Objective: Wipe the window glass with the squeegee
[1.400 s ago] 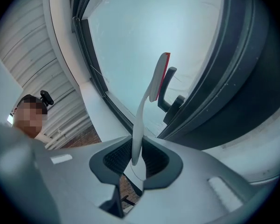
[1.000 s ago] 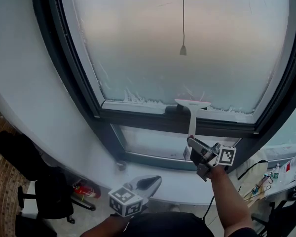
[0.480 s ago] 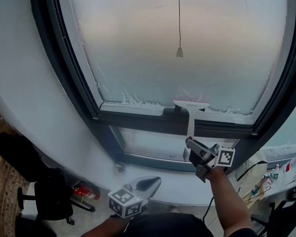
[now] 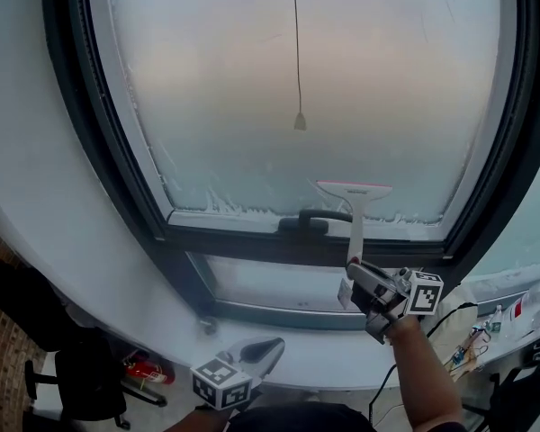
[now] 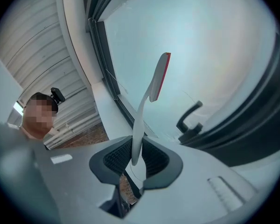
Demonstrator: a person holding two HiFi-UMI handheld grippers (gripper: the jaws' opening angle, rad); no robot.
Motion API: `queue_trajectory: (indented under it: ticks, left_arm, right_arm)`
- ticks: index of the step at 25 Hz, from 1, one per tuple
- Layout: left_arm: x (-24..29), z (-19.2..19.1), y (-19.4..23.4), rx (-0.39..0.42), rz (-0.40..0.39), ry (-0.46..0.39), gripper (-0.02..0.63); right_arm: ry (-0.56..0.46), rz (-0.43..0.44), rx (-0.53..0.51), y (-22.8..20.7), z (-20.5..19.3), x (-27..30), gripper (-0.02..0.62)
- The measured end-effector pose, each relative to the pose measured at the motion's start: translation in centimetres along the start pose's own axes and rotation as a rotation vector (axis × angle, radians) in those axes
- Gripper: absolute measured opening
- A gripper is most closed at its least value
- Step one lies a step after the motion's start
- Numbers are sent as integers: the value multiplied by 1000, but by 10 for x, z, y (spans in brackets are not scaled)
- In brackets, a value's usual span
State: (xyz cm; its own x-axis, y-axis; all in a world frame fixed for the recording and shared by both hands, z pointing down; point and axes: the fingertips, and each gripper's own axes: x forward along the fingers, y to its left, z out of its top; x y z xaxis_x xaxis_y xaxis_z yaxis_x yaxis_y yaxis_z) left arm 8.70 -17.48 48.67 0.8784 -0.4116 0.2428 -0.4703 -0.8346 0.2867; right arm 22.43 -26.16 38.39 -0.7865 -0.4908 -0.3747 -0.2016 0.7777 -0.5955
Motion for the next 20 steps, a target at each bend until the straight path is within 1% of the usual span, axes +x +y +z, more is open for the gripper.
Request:
queue_trajectory:
  ticks: [3, 7, 12, 15, 20]
  left_arm:
    - [6, 3, -5, 11, -12, 2, 0]
    - [13, 3, -14, 24, -40, 10, 0]
    - [18, 6, -20, 34, -44, 15, 0]
    - [22, 10, -21, 41, -42, 1, 0]
    - [26, 15, -20, 41, -24, -14, 0]
  right_arm:
    - [-13, 12, -87, 25, 40, -3, 87]
    - [-30, 16, -218, 57, 106, -7, 87]
    - [-51, 29, -311, 88, 176, -11, 86]
    - [-46, 35, -338, 97, 201, -10, 86]
    - [-13, 75, -378, 101, 226, -5, 86]
